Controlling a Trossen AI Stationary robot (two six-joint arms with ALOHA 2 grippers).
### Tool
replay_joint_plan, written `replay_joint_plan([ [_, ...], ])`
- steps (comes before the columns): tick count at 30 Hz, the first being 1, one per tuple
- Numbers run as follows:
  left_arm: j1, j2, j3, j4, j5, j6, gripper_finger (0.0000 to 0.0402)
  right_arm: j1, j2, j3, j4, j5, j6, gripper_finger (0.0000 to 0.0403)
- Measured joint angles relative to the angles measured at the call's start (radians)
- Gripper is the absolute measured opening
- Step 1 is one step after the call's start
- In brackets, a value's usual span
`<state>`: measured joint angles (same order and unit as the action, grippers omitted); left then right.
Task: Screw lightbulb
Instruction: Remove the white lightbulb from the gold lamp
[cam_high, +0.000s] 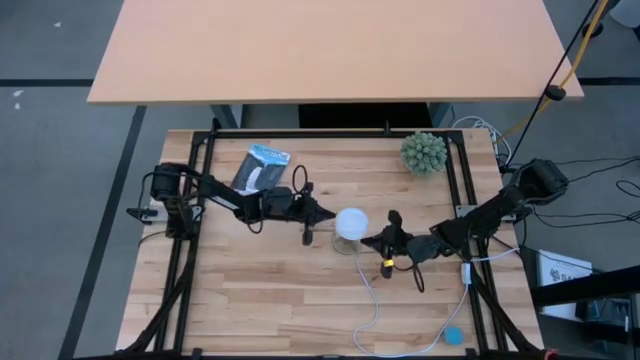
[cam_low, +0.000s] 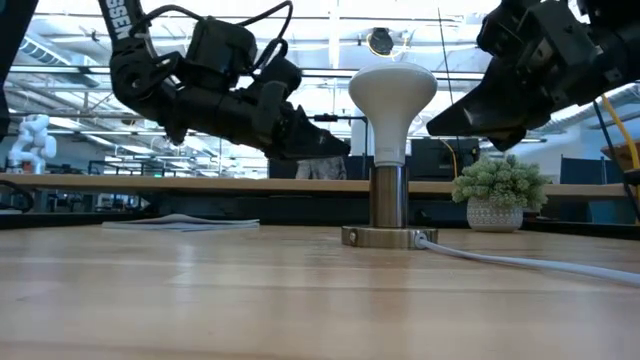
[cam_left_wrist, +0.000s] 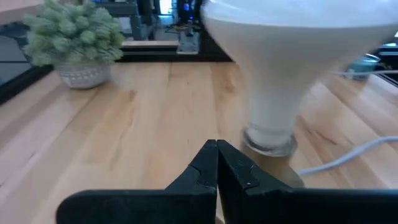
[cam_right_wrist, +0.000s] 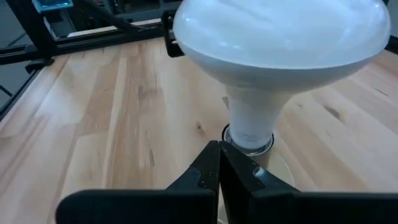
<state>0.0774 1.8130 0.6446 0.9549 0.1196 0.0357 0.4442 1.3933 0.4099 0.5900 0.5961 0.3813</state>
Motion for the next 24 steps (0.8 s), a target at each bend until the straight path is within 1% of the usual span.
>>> replay_joint_plan([
  [3, 0.014, 0.015, 0.024, -0.011, 0.005, 0.000, 0.0000, -0.009, 0.000, 0.000, 0.000, -0.003, -0.002, 0.0000],
  [7, 0.017, 0.080, 0.081, -0.015, 0.071, 0.000, 0.0000, -0.031, 0.000, 0.000, -0.001, -0.078, 0.023, 0.0000],
  [9, 0.015, 0.116, 0.111, -0.019, 0.092, 0.000, 0.0000, -0.033, 0.001, 0.000, -0.008, -0.100, 0.048, 0.0000],
  [13, 0.013, 0.133, 0.152, -0.028, 0.142, 0.001, 0.0000, -0.017, 0.011, 0.000, -0.010, -0.105, 0.067, 0.0000],
  [17, 0.021, 0.132, 0.158, -0.023, 0.145, 0.003, 0.0000, -0.009, 0.047, 0.000, -0.004, -0.104, 0.110, 0.0000],
  [19, 0.025, 0.132, 0.158, -0.018, 0.145, 0.003, 0.0000, -0.010, 0.078, 0.000, 0.031, -0.102, 0.118, 0.0000],
  [21, 0.033, 0.132, 0.158, -0.018, 0.145, 0.003, 0.0000, -0.011, 0.107, 0.011, 0.063, -0.098, 0.117, 0.0000],
  [24, 0.038, 0.132, 0.159, -0.009, 0.152, 0.003, 0.0000, -0.011, 0.142, 0.051, 0.066, -0.098, 0.082, 0.0000],
])
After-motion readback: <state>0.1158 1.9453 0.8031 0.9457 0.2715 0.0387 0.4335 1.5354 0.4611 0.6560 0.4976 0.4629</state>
